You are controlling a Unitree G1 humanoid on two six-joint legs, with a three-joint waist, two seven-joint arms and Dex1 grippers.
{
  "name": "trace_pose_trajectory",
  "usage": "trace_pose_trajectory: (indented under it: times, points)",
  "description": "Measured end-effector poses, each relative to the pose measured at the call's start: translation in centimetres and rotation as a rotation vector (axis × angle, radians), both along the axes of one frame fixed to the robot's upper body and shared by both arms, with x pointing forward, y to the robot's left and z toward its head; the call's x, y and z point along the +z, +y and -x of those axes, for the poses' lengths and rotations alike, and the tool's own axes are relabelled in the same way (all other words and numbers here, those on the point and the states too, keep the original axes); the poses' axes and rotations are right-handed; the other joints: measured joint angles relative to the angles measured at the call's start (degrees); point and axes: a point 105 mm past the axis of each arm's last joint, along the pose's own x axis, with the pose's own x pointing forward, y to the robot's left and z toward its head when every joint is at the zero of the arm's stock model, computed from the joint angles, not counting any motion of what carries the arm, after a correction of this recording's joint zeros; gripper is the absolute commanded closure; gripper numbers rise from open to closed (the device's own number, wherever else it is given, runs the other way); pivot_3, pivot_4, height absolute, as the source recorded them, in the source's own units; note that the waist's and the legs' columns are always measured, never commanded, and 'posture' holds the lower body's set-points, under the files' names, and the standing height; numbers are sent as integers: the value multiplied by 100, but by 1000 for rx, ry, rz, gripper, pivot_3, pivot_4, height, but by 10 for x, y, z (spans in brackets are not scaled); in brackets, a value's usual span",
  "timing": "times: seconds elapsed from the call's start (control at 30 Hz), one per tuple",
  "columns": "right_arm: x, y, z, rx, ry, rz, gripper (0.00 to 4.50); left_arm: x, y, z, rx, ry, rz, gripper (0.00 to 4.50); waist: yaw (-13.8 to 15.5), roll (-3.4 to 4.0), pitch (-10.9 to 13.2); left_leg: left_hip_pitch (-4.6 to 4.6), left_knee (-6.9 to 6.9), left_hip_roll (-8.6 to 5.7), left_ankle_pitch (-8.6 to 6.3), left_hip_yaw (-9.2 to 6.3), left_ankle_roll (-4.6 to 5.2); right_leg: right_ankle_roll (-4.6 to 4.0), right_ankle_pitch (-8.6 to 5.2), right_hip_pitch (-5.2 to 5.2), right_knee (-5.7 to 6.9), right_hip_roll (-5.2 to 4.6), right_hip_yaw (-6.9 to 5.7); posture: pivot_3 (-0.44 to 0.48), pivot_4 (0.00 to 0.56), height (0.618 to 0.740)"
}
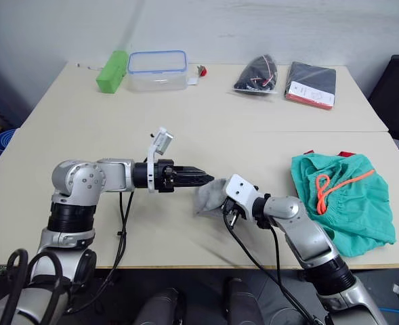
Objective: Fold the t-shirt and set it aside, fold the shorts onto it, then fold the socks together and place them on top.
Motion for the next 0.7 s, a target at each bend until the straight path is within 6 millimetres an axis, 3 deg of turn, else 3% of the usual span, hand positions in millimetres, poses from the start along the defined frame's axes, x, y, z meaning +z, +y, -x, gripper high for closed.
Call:
trace_pose_trajectory:
  times: [0.13, 0.43, 0.5, 0.57, 0.7]
  points:
    - [0, 0, 0, 2, 1, 2, 4500, 6, 24, -5, 53, -107, 19, 33, 0, 0, 0, 0, -1, 0, 0, 0, 0, -3, -2, -1, 0, 0, -1, 0, 150, 740]
    - [0, -2, 0, 0, 5, 2, 4500, -12, 74, -6, 146, -184, -85, 33, 1, 0, 0, -1, -3, 1, -3, 0, 7, -6, -4, -2, -3, -5, -1, 0, 150, 740]
    - [0, -2, 1, 3, 5, 1, 4500, -19, 93, -2, 165, -208, -157, 33, -21, 0, 0, 0, -12, 3, -3, 3, 7, -13, -7, -7, -2, -6, 1, 0, 150, 740]
    - [1, -2, 1, 3, 6, 2, 4500, -27, 106, 3, 184, -168, -195, 33, -9, 0, 0, -4, -13, 5, -3, 2, 6, -15, -9, -13, 0, -6, -2, 0, 150, 740]
    - [0, -4, 0, -1, 7, 7, 4500, -39, 113, 15, 172, -62, -208, 33, 8, 0, 0, -6, -12, 3, -2, 1, 9, -15, -9, -14, 0, -11, -3, 0, 150, 740]
